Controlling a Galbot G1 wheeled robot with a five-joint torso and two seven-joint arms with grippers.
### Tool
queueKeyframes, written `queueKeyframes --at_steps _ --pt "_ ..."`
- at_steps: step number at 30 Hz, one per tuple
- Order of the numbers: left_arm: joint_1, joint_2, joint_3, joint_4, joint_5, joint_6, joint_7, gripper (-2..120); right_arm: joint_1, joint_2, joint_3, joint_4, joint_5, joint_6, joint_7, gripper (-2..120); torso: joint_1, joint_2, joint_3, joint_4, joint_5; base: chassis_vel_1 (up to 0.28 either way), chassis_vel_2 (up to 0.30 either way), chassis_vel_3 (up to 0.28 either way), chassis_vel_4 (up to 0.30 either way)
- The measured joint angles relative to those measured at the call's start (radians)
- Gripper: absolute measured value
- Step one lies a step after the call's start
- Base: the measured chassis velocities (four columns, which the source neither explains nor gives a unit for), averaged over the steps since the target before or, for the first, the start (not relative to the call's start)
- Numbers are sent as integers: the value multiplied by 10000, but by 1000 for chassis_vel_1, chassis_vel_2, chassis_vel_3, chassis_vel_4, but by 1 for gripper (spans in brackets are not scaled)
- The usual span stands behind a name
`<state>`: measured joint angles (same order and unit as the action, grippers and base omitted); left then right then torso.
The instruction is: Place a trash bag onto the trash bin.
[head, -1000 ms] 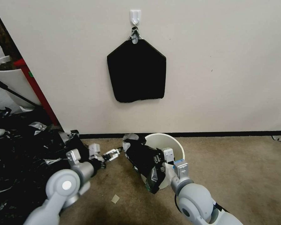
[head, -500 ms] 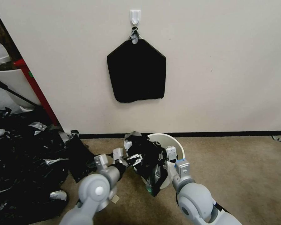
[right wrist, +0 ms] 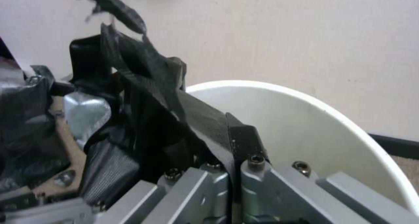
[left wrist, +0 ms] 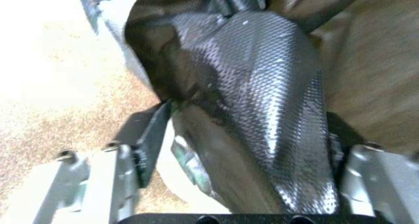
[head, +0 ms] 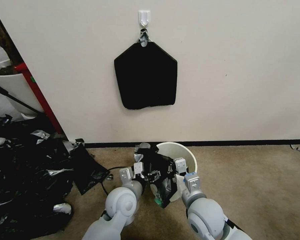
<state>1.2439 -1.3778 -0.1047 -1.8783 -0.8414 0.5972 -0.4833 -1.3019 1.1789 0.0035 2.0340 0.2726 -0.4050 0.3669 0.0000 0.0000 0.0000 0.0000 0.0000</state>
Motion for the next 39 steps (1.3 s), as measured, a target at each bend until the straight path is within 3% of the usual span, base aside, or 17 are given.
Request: queueKeyframes --at_steps 9,14,17,19,25,33,37,39 --pt "-166 266 109 95 495 1171 -86 33 62 -108 94 -298 -430 368 38 0 0 1 -1 3 3 0 0 0 0" --pt "-232 446 -20 109 575 1348 -17 19 43 -229 175 -437 -783 585 38 0 0 1 0 2 1 0 0 0 0" --pt "-247 731 -379 6 492 1224 699 3 -33 -471 264 -301 -842 878 20 0 0 0 1 -4 -6 0 0 0 0" --pt "-247 817 -458 -23 494 1172 885 3 -40 -527 279 -244 -794 993 0 0 0 1 0 -5 -6 0 0 0 0" --pt "-180 1643 -852 -352 924 1020 2543 3 49 -937 687 501 123 1437 -372 0 0 0 2 0 -3 0 0 0 0" --pt "-135 2581 -1113 -909 1655 881 3922 3 139 -1493 1633 678 1199 468 73 0 0 0 1 0 0 0 0 0 0" --pt "-126 2699 -1187 -998 1861 741 4269 3 66 -1676 1757 724 1716 149 251 0 0 1 1 0 -1 0 0 0 0" --pt "-113 2741 -1352 -1139 2084 447 4721 3 -112 -1981 1912 818 2917 -372 601 0 1 0 1 0 -1 0 0 0 0"
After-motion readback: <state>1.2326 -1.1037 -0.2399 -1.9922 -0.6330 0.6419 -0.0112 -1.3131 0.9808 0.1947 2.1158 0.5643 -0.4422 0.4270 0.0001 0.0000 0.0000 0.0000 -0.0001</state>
